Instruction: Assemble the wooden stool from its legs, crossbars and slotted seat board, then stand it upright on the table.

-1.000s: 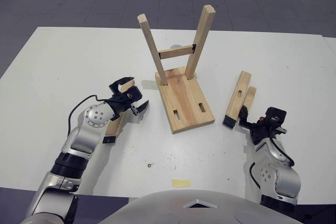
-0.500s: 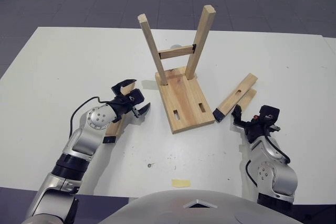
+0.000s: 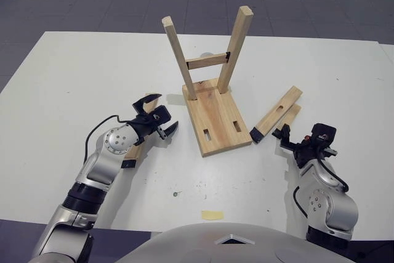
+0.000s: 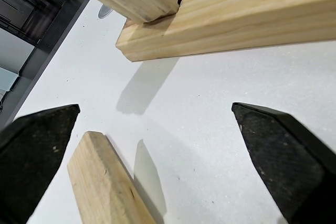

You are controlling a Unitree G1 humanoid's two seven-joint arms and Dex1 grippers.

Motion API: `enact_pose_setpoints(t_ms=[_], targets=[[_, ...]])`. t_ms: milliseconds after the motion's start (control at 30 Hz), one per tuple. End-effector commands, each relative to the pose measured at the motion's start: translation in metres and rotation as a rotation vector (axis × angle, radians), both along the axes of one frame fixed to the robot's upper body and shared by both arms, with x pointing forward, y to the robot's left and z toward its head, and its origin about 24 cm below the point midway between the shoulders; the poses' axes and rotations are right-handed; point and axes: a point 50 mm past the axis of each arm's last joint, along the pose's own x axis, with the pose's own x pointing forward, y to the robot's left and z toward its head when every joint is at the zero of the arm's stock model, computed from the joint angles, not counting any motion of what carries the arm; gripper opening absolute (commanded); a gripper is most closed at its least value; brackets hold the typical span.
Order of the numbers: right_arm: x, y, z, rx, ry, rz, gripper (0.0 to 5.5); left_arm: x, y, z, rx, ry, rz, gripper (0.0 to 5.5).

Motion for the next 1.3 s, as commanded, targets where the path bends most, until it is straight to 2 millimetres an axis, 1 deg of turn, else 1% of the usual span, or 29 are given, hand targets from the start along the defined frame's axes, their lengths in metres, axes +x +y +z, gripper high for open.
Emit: enact_pose_setpoints(t_ms=[33, 100, 200, 300, 400, 700, 867, 1000, 1133, 1233, 1300], targets=[[0.008, 0.015, 0.013, 0.016, -0.048, 0.063, 5.39, -0.004, -0.001, -0.009, 0.023, 0.045, -0.003, 5.40], [0.008, 0.018, 0.012, 0.007, -0.038, 0.075, 5.39, -0.003, 0.000, -0.008, 0.027, 0.042, 0.001, 5.40], [0.003, 0.018, 0.006, 0.008, 0.004, 0.063, 5.39, -0.002, 0.004, -0.009, 0.034, 0.041, 0.009, 5.40], [0.001, 0.019, 0.004, 0.015, 0.006, 0.048, 5.39, -0.001, 0.008, -0.010, 0.049, 0.042, 0.020, 5.40], [-0.002, 0.019, 0.003, 0.020, -0.004, 0.025, 5.39, -0.003, 0.007, -0.012, 0.053, 0.048, 0.010, 5.40], [-0.010, 0.020, -0.009, 0.053, 0.049, 0.004, 5.39, -0.003, 0.005, -0.013, 0.051, 0.053, -0.001, 5.40], [-0.012, 0.020, -0.010, 0.061, 0.057, -0.007, 5.39, -0.003, 0.005, -0.014, 0.060, 0.058, -0.004, 5.40], [-0.013, 0.016, -0.012, 0.056, 0.080, -0.024, 5.39, -0.003, 0.005, -0.015, 0.060, 0.058, -0.002, 5.40], [-0.015, 0.007, -0.014, 0.021, 0.105, -0.053, 5.39, -0.003, 0.005, -0.017, 0.065, 0.057, 0.000, 5.40], [-0.013, 0.001, -0.015, -0.017, 0.121, -0.046, 5.39, -0.003, 0.005, -0.017, 0.059, 0.053, 0.006, 5.40], [-0.011, 0.000, -0.019, -0.035, 0.143, -0.007, 5.39, -0.004, 0.004, -0.017, 0.059, 0.053, 0.008, 5.40]])
